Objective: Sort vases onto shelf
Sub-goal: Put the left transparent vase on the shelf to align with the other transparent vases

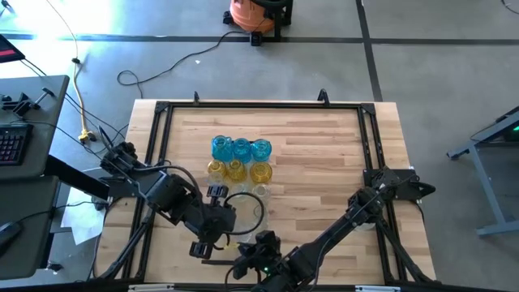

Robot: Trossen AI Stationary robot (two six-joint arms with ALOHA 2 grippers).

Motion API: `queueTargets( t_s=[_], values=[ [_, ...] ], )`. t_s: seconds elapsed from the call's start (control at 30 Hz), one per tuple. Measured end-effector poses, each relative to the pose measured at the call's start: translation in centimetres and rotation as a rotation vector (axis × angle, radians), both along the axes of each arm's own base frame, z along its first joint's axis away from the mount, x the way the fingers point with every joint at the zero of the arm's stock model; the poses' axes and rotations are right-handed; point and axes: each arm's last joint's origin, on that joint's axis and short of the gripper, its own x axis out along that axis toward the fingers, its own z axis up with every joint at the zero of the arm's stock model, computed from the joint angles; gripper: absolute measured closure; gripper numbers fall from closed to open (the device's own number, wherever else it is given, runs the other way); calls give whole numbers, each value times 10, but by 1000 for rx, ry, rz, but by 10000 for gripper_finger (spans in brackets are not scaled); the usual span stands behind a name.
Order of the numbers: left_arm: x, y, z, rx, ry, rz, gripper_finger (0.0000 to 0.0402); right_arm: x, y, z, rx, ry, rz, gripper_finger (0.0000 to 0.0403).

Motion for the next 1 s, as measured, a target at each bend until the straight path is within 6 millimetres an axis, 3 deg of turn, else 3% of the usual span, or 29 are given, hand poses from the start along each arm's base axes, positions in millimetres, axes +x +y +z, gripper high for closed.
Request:
queueTargets(
  t_s=[0.57,1.0],
  values=[
    [2,-1,2,-42,-9,-11,282,-2,2,0,1,1,6,403],
    [5,-2,5,-60,-53,-17,272,-3,4,0,3,1,10,403]
  ],
)
